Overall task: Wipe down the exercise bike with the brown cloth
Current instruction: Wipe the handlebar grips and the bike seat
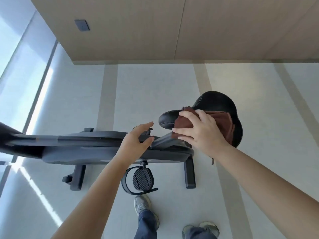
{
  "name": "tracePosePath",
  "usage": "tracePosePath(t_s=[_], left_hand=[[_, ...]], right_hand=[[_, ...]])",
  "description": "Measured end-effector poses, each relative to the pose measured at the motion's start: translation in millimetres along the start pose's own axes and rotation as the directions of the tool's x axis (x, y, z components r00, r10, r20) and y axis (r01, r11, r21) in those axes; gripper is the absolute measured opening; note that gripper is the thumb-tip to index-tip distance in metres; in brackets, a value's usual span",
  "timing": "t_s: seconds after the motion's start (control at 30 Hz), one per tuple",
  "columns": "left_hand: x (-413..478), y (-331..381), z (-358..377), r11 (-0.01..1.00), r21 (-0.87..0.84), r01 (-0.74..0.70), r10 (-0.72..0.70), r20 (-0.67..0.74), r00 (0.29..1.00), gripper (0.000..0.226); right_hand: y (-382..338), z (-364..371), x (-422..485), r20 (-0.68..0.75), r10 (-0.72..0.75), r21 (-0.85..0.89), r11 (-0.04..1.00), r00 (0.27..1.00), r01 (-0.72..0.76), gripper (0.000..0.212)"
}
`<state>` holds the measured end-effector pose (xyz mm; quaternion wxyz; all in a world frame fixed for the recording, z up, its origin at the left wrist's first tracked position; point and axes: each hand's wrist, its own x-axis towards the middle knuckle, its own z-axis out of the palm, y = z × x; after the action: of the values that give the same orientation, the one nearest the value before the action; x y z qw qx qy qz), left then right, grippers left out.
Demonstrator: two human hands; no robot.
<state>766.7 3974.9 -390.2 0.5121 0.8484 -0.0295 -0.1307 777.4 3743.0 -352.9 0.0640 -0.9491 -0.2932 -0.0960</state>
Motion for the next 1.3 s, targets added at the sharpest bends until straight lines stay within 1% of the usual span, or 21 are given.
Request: tracePosePath(t_s=[0.07,0.17,0.2,0.3,0.43,0.5,0.57,0.63,0.67,0.73,0.77,0.8,0.87,0.9,0.93,0.97,1.07,1.13,1.2,1.23,1.3], left_hand=[[-9.3,-1.8,2.2,0.999,-0.036,0.016,-0.017,-0.044,0.999,0.043],[-15.4,-2.7,10.0,0.995,-0.089,0.039,-0.049,-0.117,0.992,0.042],[-16.0,-0.7,15.7,0.994,-0.103,0.043,-0.057,-0.134,0.989,0.042],[-19.2,11.6,36.4,0.993,-0.112,0.023,-0.04,-0.151,0.988,0.045],[-22.3,27.4,49.6,0.996,-0.031,-0.086,0.08,-0.148,0.986,0.053],[-18.5,32.0,47.8,0.992,0.054,-0.117,0.125,-0.185,0.975,0.058],[-13.5,37.8,46.3,0.989,0.099,-0.11,0.13,-0.22,0.967,0.061],[-9.2,46.4,49.4,0.984,0.127,-0.127,0.152,-0.212,0.965,0.061],[-7.2,52.1,52.9,0.977,0.153,-0.147,0.174,-0.181,0.968,0.062],[-3.1,60.8,58.2,0.958,0.228,-0.177,0.205,-0.107,0.973,0.065],[0.3,63.1,59.5,0.944,0.274,-0.183,0.211,-0.076,0.974,0.066],[5.3,64.2,59.8,0.929,0.32,-0.187,0.215,-0.054,0.975,0.068],[18.7,65.5,58.8,0.9,0.394,-0.188,0.217,-0.028,0.976,0.072],[25.7,66.0,58.6,0.887,0.421,-0.191,0.216,-0.012,0.976,0.074],[32.7,66.4,59.6,0.873,0.445,-0.2,0.216,0.014,0.976,0.076],[39.2,66.9,61.4,0.854,0.474,-0.215,0.22,0.047,0.974,0.079],[54.4,67.6,66.9,0.79,0.551,-0.27,0.251,0.112,0.961,0.079],[61.9,67.9,67.3,0.788,0.55,-0.275,0.27,0.093,0.958,0.07],[66.4,67.7,66.0,0.807,0.528,-0.263,0.267,0.071,0.961,0.065],[67.9,66.6,65.5,0.817,0.512,-0.264,0.272,0.062,0.96,0.064],[69.1,64.7,64.8,0.834,0.481,-0.27,0.283,0.047,0.958,0.064]], right_hand=[[-6.5,-2.7,10.8,0.023,-0.005,0.042,0.999,1.0,0.004,0.018],[7.6,-8.6,-5.1,0.101,-0.08,0.006,0.997,0.992,0.08,0.019],[15.8,-12.6,-16.7,0.119,-0.076,-0.008,0.997,0.99,0.078,0.018],[27.3,-22.7,-41.2,0.12,0.004,0.012,1.0,0.993,-0.006,0.015],[11.9,-18.1,-17.0,0.111,0.045,0.005,0.999,0.993,-0.046,0.017],[13.0,-17.1,-15.8,0.099,-0.01,-0.009,1.0,0.995,0.011,0.017],[25.9,-20.1,-33.6,0.076,-0.082,0.011,0.997,0.994,0.081,0.017],[36.7,-24.0,-56.8,0.057,-0.091,0.062,0.994,0.994,0.087,0.02],[38.1,-25.1,-65.6,0.05,-0.075,0.078,0.994,0.996,0.071,0.02],[37.1,-23.4,-69.6,0.036,-0.031,0.102,0.994,0.999,0.027,0.018],[37.5,-22.2,-63.5,0.02,0.026,0.131,0.991,0.999,-0.028,0.017],[39.4,-22.3,-52.2,-0.006,0.124,0.178,0.977,0.992,-0.121,0.018],[47.8,-22.5,-24.4,-0.047,0.367,0.265,0.902,0.929,-0.342,0.021],[52.1,-21.5,-13.6,-0.05,0.465,0.264,0.86,0.884,-0.437,0.024],[54.0,-19.7,-8.3,-0.05,0.526,0.229,0.834,0.849,-0.503,0.026],[52.7,-17.0,-9.5,-0.056,0.542,0.18,0.831,0.838,-0.526,0.028],[35.7,-12.1,-43.2,-0.124,0.495,0.086,0.869,0.86,-0.488,0.037],[23.9,-10.7,-65.8,-0.156,0.481,0.041,0.876,0.863,-0.481,0.043],[24.2,-8.5,-63.0,-0.159,0.489,-0.006,0.869,0.858,-0.496,0.042],[28.0,-9.5,-51.3,-0.152,0.517,-0.005,0.852,0.842,-0.524,0.039],[36.6,-11.7,-20.7,-0.11,0.605,0.025,0.795,0.788,-0.607,0.035]])
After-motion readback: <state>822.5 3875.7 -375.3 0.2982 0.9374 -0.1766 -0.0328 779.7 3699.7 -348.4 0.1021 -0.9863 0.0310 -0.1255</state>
